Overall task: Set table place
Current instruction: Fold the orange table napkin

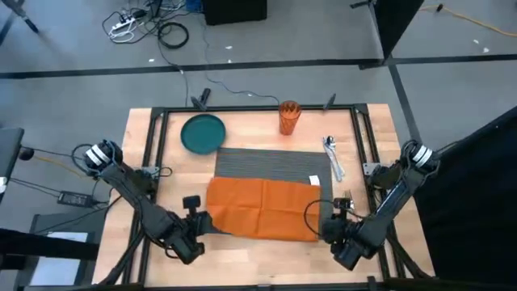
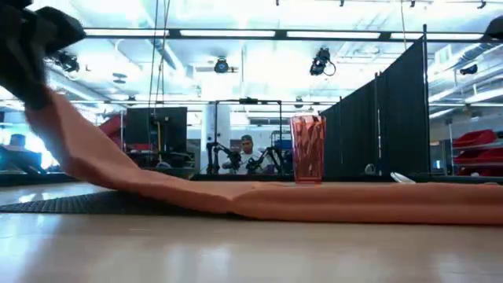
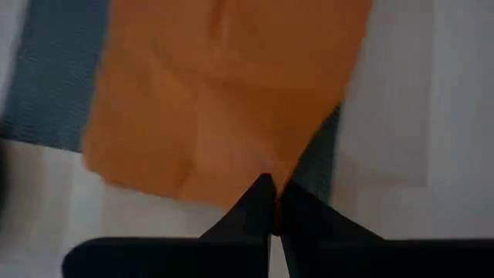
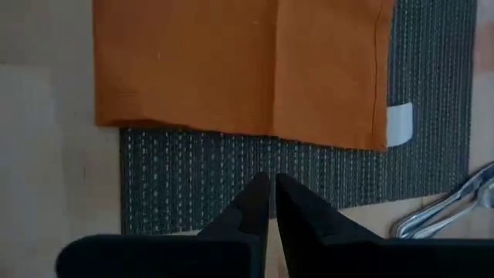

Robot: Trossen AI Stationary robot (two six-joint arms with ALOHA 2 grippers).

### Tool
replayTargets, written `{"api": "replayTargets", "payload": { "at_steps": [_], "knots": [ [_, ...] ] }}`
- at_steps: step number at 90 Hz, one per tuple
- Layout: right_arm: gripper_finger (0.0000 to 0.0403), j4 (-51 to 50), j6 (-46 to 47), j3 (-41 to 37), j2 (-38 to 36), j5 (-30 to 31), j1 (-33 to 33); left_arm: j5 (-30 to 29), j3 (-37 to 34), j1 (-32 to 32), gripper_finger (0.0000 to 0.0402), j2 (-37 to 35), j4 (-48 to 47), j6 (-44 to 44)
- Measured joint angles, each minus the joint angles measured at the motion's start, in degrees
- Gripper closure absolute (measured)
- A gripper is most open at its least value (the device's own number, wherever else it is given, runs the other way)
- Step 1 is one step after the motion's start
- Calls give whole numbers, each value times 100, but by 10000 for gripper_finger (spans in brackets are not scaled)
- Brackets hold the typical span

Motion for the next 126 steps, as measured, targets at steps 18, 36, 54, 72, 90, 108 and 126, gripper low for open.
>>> {"api": "replayTargets", "payload": {
  "at_steps": [18,36,54,72,90,108,126],
  "knots": [
    [378,13,-9,0,-48,-117,-100,698,0,0,372,55,-484,-146],
    [309,172,-2,0,-48,-347,-197,1285,22,16,299,62,-739,-267],
    [239,299,-61,0,-50,-587,-405,1702,464,126,241,62,-1354,-396],
    [192,441,-606,0,-152,-781,-801,696,857,319,228,60,-1120,-412],
    [169,1800,-1507,0,-228,-1008,-1054,643,570,405,228,60,-165,6],
    [165,3094,-2041,0,194,-1216,-1010,777,27,250,228,82,403,94],
    [176,2980,-1441,0,647,-1302,-1006,821,-490,210,228,82,1063,550]
  ]
}}
